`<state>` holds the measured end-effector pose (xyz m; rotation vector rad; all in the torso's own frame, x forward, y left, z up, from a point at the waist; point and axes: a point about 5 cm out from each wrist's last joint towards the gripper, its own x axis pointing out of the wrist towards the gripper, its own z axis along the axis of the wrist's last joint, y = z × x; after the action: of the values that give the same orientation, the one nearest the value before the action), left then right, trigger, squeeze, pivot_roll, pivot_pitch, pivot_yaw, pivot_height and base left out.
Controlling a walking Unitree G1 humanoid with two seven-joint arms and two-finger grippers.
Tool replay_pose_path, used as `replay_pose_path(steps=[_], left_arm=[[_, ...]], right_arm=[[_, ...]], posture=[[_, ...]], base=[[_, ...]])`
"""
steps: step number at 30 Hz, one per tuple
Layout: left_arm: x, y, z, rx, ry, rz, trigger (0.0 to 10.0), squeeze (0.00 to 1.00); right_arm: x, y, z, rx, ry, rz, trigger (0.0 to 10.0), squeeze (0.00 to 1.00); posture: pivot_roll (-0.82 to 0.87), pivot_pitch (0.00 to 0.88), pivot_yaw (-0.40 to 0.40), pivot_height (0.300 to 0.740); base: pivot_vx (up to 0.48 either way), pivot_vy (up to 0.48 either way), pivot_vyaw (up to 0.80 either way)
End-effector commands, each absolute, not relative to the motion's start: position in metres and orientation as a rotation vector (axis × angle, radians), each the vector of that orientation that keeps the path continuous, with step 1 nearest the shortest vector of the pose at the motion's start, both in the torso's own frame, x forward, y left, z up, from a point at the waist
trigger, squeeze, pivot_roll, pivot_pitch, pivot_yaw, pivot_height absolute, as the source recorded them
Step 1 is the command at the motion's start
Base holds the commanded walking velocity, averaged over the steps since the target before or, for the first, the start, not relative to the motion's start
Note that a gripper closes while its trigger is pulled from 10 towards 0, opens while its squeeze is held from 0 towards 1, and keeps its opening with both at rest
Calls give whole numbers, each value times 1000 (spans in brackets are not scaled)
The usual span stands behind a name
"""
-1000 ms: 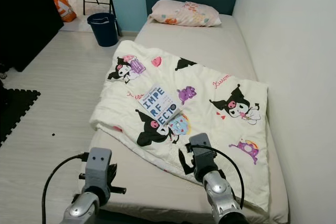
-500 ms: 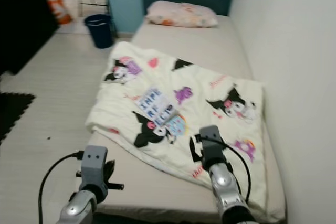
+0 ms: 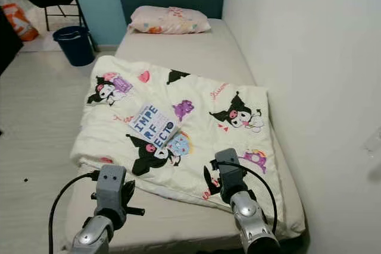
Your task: Clean up the room
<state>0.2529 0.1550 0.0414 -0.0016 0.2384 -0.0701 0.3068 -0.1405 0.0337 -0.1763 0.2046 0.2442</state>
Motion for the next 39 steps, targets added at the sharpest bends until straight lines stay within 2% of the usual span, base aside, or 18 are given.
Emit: replay_pose_path(steps=[1,19,24,39], left_arm=[[249,155,36,-13,263,-59,10000,0],[246,155,33,-36,276,-42,10000,0],[245,157,35,-103,271,-27,10000,0],[243,161,33,-49,286,-28,10000,0]], right_arm=[[304,-142,28,-171,238,241,10000,0],[303,-145,27,-172,246,253,10000,0],[303,-145,28,-173,246,256,10000,0],[303,-143,26,-161,258,259,10000,0]], posture=[[-23,103,-18,740],[-25,120,-28,740],[-23,122,-30,740],[-20,133,-26,740]], base=[[0,-398,0],[0,-389,0],[0,384,0],[0,0,0]])
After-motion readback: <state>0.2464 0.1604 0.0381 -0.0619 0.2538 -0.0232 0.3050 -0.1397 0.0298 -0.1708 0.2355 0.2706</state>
